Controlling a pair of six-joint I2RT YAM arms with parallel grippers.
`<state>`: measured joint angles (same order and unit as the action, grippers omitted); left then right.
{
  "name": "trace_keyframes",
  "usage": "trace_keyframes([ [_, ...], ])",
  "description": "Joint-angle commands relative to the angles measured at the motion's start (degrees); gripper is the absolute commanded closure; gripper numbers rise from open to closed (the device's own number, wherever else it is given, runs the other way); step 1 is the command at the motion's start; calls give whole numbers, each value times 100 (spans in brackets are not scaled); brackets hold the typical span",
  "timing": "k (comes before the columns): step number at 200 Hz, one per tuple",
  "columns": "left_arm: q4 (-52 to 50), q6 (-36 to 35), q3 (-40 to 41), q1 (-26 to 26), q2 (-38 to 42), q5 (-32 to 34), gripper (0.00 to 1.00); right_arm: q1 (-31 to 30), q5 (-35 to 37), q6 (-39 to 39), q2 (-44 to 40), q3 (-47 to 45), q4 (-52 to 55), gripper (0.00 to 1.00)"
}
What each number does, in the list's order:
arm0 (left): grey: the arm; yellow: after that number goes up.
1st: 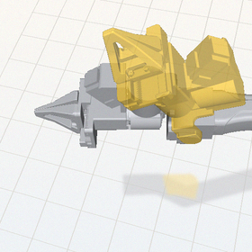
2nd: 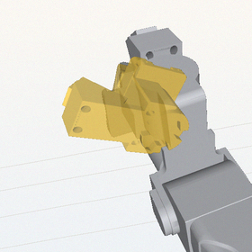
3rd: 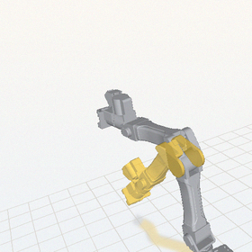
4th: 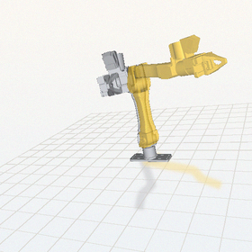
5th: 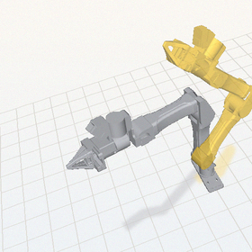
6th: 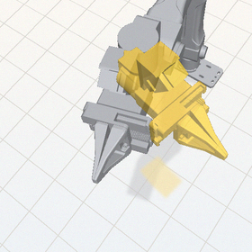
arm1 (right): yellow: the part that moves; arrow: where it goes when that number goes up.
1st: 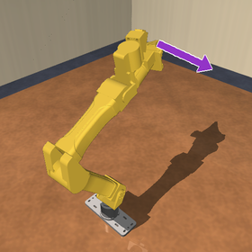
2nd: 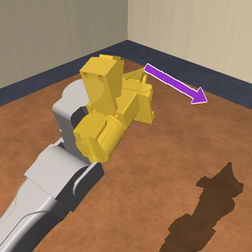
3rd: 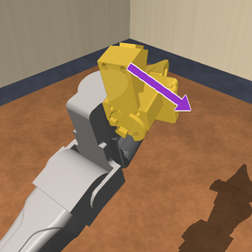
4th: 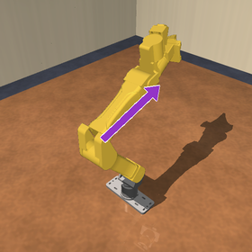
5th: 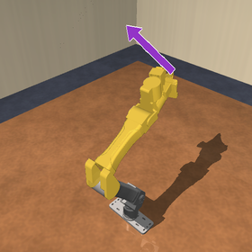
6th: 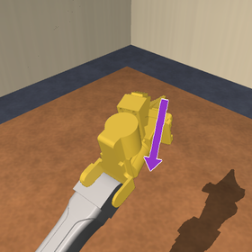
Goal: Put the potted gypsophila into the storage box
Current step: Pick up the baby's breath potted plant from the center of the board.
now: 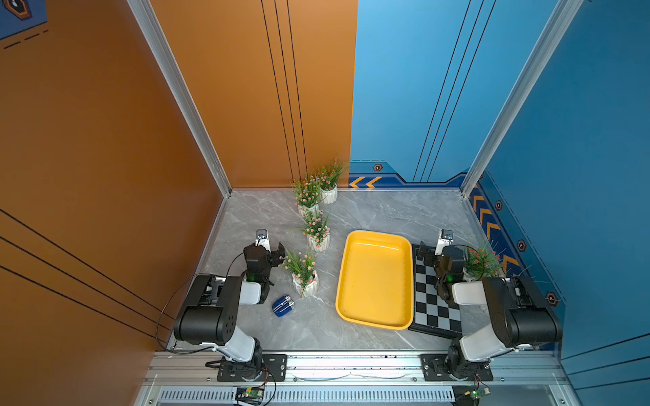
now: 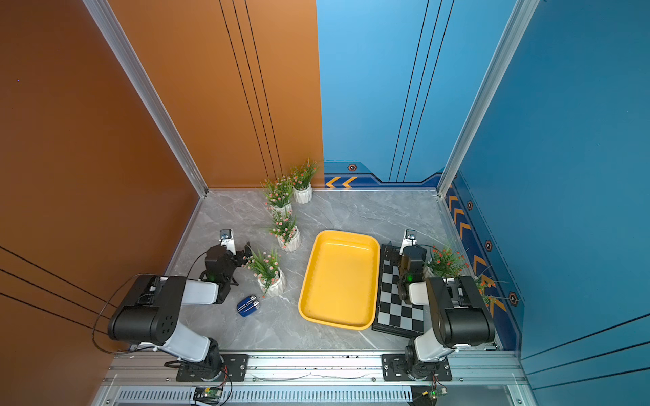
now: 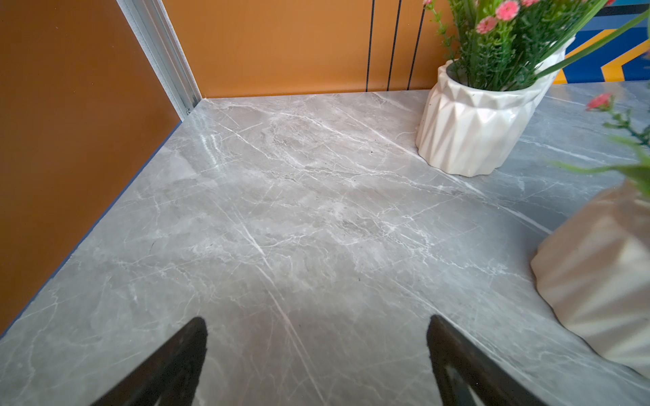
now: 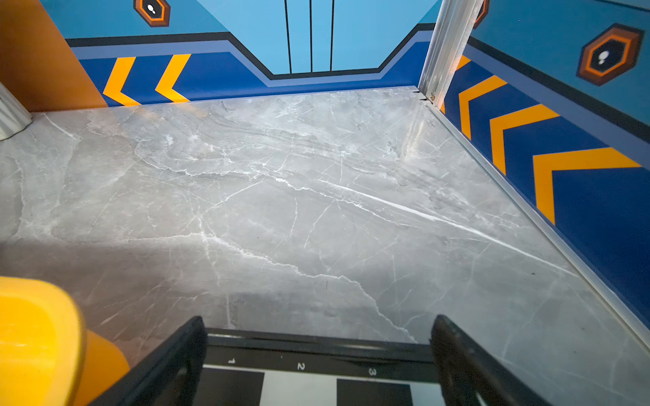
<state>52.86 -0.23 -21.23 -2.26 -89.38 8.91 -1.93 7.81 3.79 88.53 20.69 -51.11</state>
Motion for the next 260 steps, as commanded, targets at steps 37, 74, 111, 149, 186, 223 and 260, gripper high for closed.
trace_keyframes([
  [37, -74, -76, -58, 2, 1, -91, 2, 0, 90, -37, -2, 76, -52, 0],
  [74, -73, -69, -62, -1, 7, -91, 2, 0, 95, -45, -3, 76, -57, 0],
  [111, -73, -65, -64, 15, -6, -115, 2, -1, 92, -49, -3, 76, -48, 0],
  [149, -70, -74, -78, 24, -3, -116, 2, 0, 96, -45, -3, 76, -56, 0],
  [186, -74, -49, -78, 51, -2, -148, 2, 17, 47, -35, -3, 89, -40, 0],
  [223, -590, 23, -95, -34, 620, 446, 2, -158, 291, -170, -415, 455, 959, 0],
  [260, -1733, 242, -88, -115, 2436, 676, 2, -549, 409, -438, -1386, 796, 2156, 0],
])
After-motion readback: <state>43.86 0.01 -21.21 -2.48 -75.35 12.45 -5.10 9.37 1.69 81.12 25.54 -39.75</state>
